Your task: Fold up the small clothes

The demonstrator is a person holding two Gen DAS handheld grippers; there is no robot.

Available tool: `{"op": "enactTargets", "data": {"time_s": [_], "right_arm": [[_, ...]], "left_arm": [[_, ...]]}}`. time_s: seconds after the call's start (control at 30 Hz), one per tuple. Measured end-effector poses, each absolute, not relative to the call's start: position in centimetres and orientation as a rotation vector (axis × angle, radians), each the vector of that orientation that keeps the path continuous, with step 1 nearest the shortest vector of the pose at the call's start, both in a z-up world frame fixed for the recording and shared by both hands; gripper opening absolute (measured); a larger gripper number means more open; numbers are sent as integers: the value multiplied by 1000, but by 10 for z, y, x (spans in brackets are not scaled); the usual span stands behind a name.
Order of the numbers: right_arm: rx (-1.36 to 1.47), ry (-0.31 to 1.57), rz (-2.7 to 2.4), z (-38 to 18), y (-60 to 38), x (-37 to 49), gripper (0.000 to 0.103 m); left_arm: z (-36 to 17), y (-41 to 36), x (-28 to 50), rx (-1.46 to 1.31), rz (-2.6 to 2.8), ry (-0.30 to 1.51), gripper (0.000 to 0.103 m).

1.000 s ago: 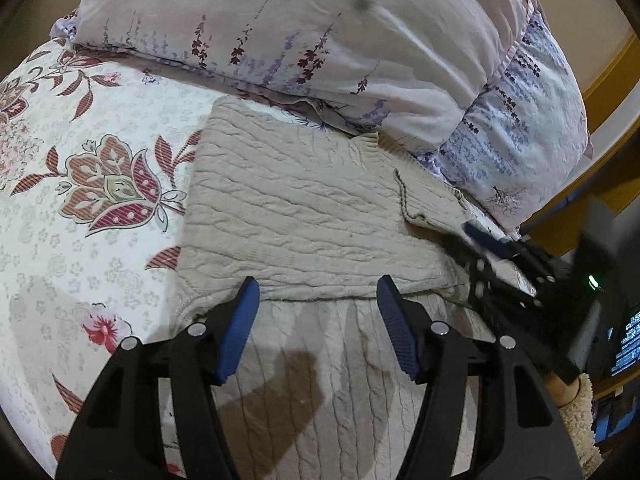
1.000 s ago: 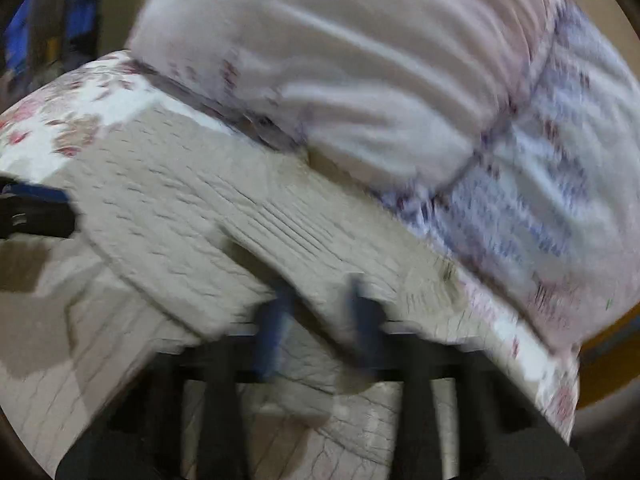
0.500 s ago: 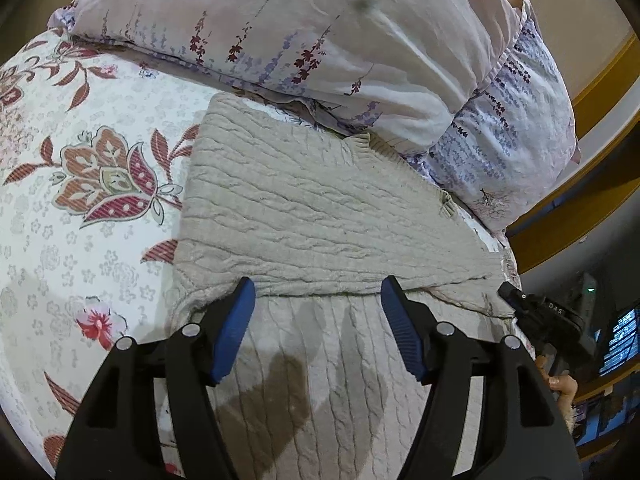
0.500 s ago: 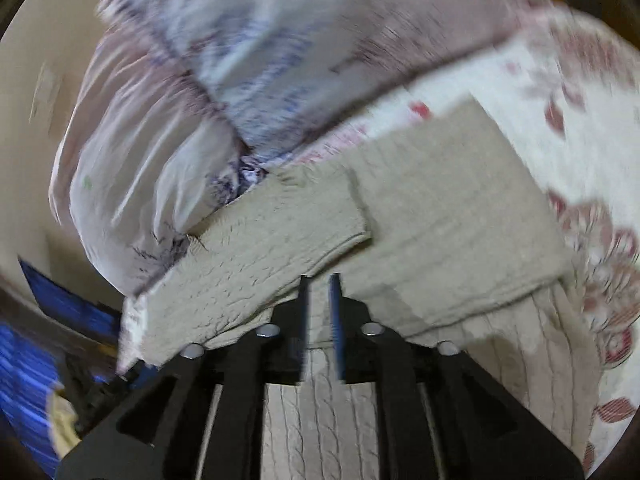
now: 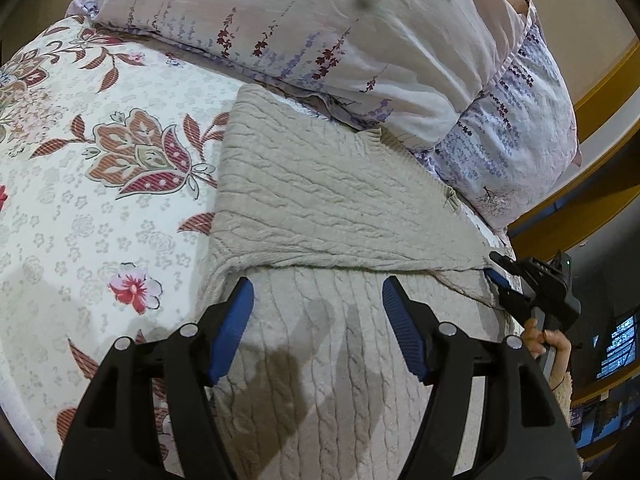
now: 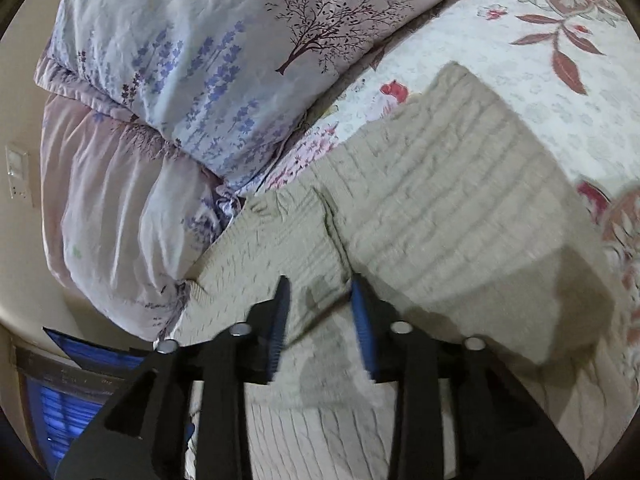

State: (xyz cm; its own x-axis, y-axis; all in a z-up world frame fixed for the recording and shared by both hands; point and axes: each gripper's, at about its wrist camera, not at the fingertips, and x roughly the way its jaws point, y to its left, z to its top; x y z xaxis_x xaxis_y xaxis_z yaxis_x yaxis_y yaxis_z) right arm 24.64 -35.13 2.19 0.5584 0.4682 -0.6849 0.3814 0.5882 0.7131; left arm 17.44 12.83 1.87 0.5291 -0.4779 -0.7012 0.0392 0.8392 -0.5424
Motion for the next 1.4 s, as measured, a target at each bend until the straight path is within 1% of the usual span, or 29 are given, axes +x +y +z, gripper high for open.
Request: {"op": "enactTargets", "data": {"time_s": [0.03,0.1,0.27,0.33,0.43,0.5,0.63,0.77,0.83,0.87,0.9,0.93,0.97,1.0,1.07,1.3,1.4], "right_arm": [[980,1024,62,22,-350,250,8],[947,1016,63,27,-348,253,8],[828,860,89,72,-343,224,8],[795,834,73,79,-344,211,8],[733,918,-5,61,-346,205,8],[789,989,-18,41,-351,204,8],[764,939,-19,50,-348,192,8],[778,1003,-49,31,-348,198,8],[760,1010,-45,34,-347,195,8],[752,1013,-37,39,-347,192,13],[751,1013,-32,42,-349,190,21],[748,1006,-28,48,-352,184,25],[742,996,-24,53,-355,177,37],[729,983,-17,58,-358,170,45],[700,965,-9,68,-363,156,46],[714,1013,-41,65,-393,99,46],[713,1030,-49,63,-400,75,46]], "left_arm": [[19,129,175,-506,-322,973,67],[18,129,176,-509,-319,973,67],[17,129,178,-514,-323,972,67],[17,129,179,-517,-328,972,67],[16,129,180,-518,-335,971,67],[16,129,180,-522,-337,972,67],[15,130,179,-532,-337,965,67],[16,130,177,-518,-335,964,68],[17,132,173,-520,-336,959,68],[18,134,169,-521,-336,956,68],[18,135,166,-526,-339,952,69],[20,138,161,-539,-350,947,69],[21,140,156,-548,-355,940,69],[23,143,150,-553,-360,932,70],[26,151,136,-562,-352,924,75],[15,169,92,-606,-330,947,75],[14,170,74,-622,-344,936,74]]}}
